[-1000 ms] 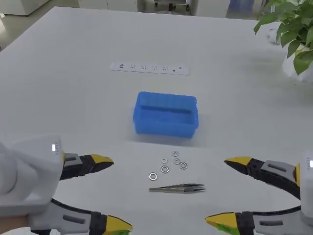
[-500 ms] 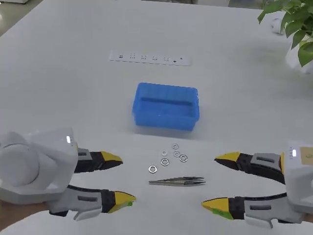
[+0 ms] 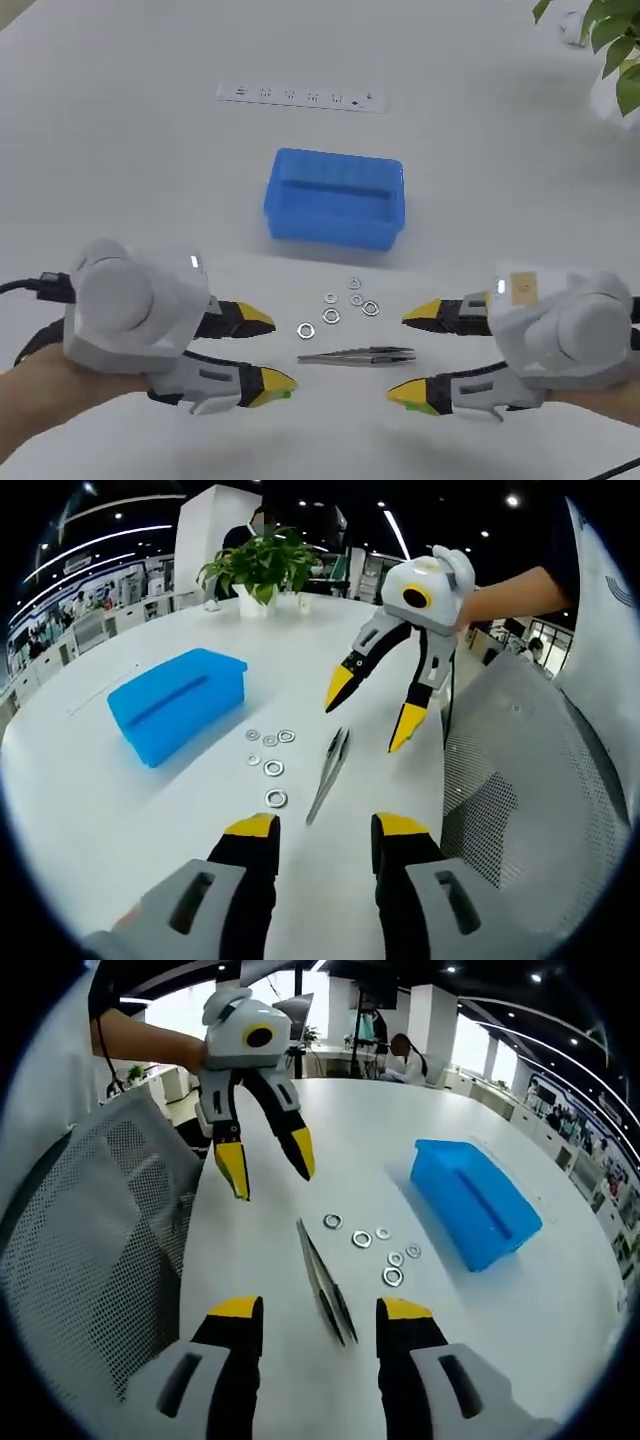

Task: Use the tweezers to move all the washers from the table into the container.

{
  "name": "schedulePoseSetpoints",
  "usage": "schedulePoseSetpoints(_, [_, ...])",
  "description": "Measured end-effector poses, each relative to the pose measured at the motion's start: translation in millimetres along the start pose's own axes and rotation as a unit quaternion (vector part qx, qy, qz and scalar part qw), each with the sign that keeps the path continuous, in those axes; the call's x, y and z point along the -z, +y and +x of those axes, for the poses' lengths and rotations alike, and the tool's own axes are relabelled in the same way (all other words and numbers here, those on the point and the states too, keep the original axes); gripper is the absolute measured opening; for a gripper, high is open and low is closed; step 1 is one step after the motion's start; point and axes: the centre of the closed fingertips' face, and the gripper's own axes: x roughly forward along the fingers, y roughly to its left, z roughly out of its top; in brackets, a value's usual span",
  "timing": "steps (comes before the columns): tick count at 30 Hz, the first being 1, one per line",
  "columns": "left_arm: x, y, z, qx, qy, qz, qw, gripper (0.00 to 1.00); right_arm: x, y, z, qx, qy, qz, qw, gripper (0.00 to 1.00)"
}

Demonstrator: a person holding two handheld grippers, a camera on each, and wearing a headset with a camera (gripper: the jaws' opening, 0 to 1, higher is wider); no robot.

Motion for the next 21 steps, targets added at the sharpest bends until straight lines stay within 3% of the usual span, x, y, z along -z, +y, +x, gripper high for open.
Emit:
schedulePoseSetpoints(2, [7.2, -0.9, 6.7, 0.003, 0.021, 0.015, 0.9997, 0.4, 1.8, -1.4, 4.4, -0.008, 0.011, -0.008, 0.9999, 0.42])
schedulePoseSetpoints(5, [8.4, 1.3, 11.9, -0.004, 0.024, 0.034, 0.9991, 0.31, 3.7, -4.0, 9.0, -0.018, 0.02, -0.01, 0.9996, 0.36])
schedulePoseSetpoints(12, [9.1, 2.4, 23.0, 0.004, 0.034, 0.028, 0.999, 0.32, 5.7, -1.7, 17.9, -0.044, 0.034, -0.017, 0.9983, 0.31])
schedulePoseSetpoints(16, [13.7, 1.8, 28.0, 0.01, 0.055, 0.044, 0.9975, 0.3, 5.2, -1.9, 21.6, -0.051, 0.04, -0.022, 0.9977, 0.28])
schedulePoseSetpoints(21, [11.0, 3.3, 33.4, 0.011, 0.061, 0.052, 0.9967, 0.28, 8.4, -3.0, 23.4, -0.055, 0.049, -0.03, 0.9968, 0.24])
